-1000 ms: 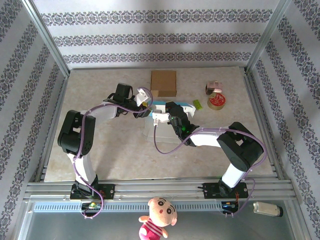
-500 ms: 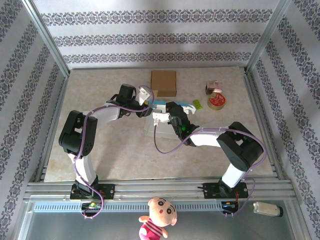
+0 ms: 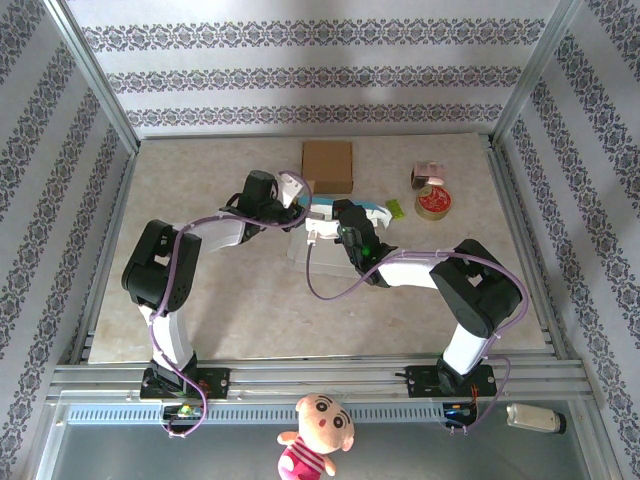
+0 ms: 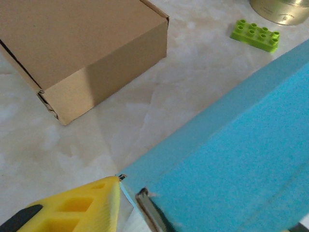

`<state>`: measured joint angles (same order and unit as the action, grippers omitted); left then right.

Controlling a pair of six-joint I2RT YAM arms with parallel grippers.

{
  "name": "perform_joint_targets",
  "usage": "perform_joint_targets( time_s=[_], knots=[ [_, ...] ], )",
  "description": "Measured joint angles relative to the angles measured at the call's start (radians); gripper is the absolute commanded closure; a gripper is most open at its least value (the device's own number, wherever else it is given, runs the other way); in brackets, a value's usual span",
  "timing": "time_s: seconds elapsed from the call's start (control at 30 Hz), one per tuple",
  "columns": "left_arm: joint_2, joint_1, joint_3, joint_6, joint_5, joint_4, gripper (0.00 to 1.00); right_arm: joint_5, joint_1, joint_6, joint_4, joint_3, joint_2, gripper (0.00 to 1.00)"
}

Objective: Fold the paper box

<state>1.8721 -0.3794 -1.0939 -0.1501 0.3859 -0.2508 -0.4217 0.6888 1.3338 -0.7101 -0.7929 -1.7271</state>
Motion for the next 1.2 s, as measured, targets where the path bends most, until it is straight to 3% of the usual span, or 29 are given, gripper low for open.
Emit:
perform_joint_targets(
  time_s=[0.2, 0.37, 0.5, 0.57, 0.67, 0.83, 0.93, 1.13, 1.2],
  knots=[
    [0.0, -0.025, 0.018, 0.039, -0.093, -0.058, 0.75, 0.0, -0.006, -0.024, 0.018, -0.011, 0.0, 0.96],
    [0.001, -0.031, -0.008, 0.114, -0.153, -0.02, 0.82, 0.011, -0.002, -0.051, 0.037, -0.011, 0.0, 0.46],
    [0.001, -0.031, -0.055, 0.148, -0.155, 0.029, 0.85, 0.057, 0.017, -0.143, 0.138, 0.009, 0.079, 0.18],
    [0.001, -0.031, -0.062, 0.156, -0.151, 0.044, 0.84, 0.124, 0.022, -0.234, 0.235, 0.017, 0.182, 0.11],
    [0.001, -0.031, -0.063, 0.158, -0.139, 0.08, 0.84, 0.317, -0.011, -0.425, 0.373, 0.016, 0.384, 0.08],
    [0.001, -0.031, -0.063, 0.155, -0.124, 0.095, 0.84, 0.679, -0.206, -0.801, 0.52, -0.065, 0.559, 0.03],
    [0.001, -0.031, -0.063, 0.151, -0.109, 0.097, 0.84, 0.827, -0.31, -1.044, 0.595, -0.15, 0.525, 0.06],
    [0.001, -0.031, -0.063, 0.151, -0.079, 0.097, 0.82, 1.055, -0.459, -1.446, 0.758, -0.369, 0.291, 0.18],
    [0.001, -0.031, -0.063, 0.148, -0.069, 0.097, 0.75, 1.092, -0.483, -1.524, 0.805, -0.398, 0.22, 0.2]
  ],
)
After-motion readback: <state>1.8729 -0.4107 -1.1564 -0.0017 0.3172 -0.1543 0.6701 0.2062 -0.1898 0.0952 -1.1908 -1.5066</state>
